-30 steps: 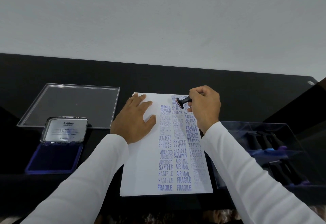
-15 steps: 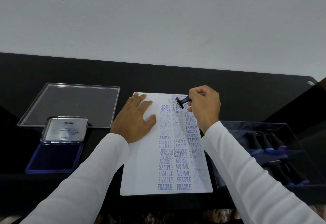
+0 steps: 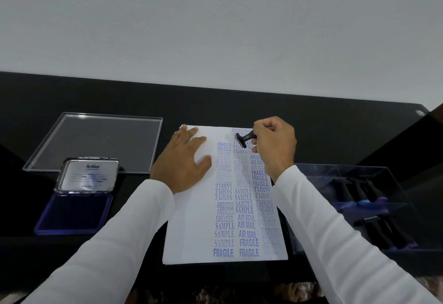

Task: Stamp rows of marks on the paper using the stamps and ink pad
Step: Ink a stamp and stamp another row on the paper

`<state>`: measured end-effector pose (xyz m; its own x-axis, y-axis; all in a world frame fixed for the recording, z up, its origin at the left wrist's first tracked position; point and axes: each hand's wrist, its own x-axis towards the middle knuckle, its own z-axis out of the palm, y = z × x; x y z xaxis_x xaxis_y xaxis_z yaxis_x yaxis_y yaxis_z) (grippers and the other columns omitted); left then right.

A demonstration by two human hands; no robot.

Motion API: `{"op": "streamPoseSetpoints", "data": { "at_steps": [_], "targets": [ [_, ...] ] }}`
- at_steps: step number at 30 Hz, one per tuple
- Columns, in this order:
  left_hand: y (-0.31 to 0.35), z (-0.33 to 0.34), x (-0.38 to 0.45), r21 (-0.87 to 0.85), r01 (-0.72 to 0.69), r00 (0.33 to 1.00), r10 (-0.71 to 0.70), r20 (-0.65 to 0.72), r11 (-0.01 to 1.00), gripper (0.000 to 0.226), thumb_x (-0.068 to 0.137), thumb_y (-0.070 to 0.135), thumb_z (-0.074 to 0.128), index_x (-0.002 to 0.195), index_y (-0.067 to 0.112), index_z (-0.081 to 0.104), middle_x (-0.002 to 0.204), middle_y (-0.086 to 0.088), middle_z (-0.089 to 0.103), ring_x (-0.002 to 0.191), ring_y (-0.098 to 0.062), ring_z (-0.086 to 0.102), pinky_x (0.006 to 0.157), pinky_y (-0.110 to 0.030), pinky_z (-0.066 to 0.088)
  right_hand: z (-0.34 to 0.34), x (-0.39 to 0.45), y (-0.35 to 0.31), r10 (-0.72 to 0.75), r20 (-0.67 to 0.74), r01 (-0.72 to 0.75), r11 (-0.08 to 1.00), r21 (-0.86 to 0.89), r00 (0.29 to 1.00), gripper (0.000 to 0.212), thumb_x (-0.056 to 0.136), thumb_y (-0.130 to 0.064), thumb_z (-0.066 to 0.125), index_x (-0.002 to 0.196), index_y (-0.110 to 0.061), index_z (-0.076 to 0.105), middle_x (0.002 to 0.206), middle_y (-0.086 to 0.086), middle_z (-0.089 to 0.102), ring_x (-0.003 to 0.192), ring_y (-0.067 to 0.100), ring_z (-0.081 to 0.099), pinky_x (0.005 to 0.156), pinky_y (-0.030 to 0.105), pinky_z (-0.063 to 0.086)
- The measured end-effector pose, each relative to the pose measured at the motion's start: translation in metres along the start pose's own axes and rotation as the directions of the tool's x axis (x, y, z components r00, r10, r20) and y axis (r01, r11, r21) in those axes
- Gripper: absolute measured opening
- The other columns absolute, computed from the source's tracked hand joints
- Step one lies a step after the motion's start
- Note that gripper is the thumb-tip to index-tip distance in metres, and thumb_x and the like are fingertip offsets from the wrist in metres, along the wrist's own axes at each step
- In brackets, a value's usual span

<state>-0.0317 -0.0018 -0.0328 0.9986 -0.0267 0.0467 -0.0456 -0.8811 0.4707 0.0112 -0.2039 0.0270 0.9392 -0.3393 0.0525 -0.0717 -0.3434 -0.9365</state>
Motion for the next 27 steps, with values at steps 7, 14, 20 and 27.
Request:
{"op": "streamPoseSetpoints", "data": {
  "at_steps": [7, 14, 20, 27],
  "targets": [
    [0.006, -0.010, -0.002, -0.044, -0.012, 0.999, 0.010, -0.050, 0.999, 0.066, 0.094, 0.062, 0.048, 0.151, 0.032, 0.039, 0.166, 0.008, 0.019, 0.155, -0.020, 0.009, 0.120, -0.048, 0.021, 0.007, -0.008, -0.001, -0.023, 0.012, 0.024, 1.000, -0.009, 1.000, 0.015, 0.090, -0.021, 0.064, 0.078, -0.029, 0.066, 0.077, -0.010, 0.067, 0.076, 0.016, 0.069, 0.071, 0.040, 0.063],
    [-0.001, -0.028, -0.027, -0.061, -0.006, 0.995, 0.000, -0.103, 0.998, 0.066, 0.092, 0.062, 0.046, 0.150, 0.029, 0.042, 0.163, 0.007, 0.029, 0.153, -0.021, 0.019, 0.120, -0.047, 0.023, 0.018, -0.028, -0.016, -0.044, 0.049, 0.044, 0.999, 0.000, 0.998, 0.015, 0.090, -0.020, 0.064, 0.078, -0.028, 0.067, 0.077, -0.010, 0.068, 0.076, 0.016, 0.069, 0.071, 0.039, 0.063],
    [-0.025, -0.058, -0.074, -0.030, 0.011, 0.986, -0.016, -0.168, 0.999, 0.058, 0.096, 0.054, 0.053, 0.147, 0.028, 0.045, 0.158, 0.003, 0.040, 0.150, -0.024, 0.029, 0.124, -0.049, 0.021, 0.041, -0.066, -0.033, -0.078, 0.159, 0.077, 0.997, 0.011, 0.984, 0.007, 0.088, -0.020, 0.066, 0.085, -0.026, 0.068, 0.082, -0.007, 0.069, 0.075, 0.017, 0.069, 0.067, 0.039, 0.063],
    [-0.067, -0.089, -0.134, -0.021, 0.067, 0.962, -0.070, -0.264, 0.998, 0.057, 0.093, 0.047, 0.058, 0.144, 0.025, 0.050, 0.149, 0.003, 0.049, 0.143, -0.019, 0.038, 0.121, -0.042, 0.029, 0.077, -0.119, -0.049, -0.134, 0.298, 0.138, 0.990, 0.008, 0.945, 0.006, 0.089, -0.023, 0.065, 0.089, -0.028, 0.067, 0.085, -0.007, 0.069, 0.079, 0.016, 0.069, 0.073, 0.039, 0.063]
  ]
}}
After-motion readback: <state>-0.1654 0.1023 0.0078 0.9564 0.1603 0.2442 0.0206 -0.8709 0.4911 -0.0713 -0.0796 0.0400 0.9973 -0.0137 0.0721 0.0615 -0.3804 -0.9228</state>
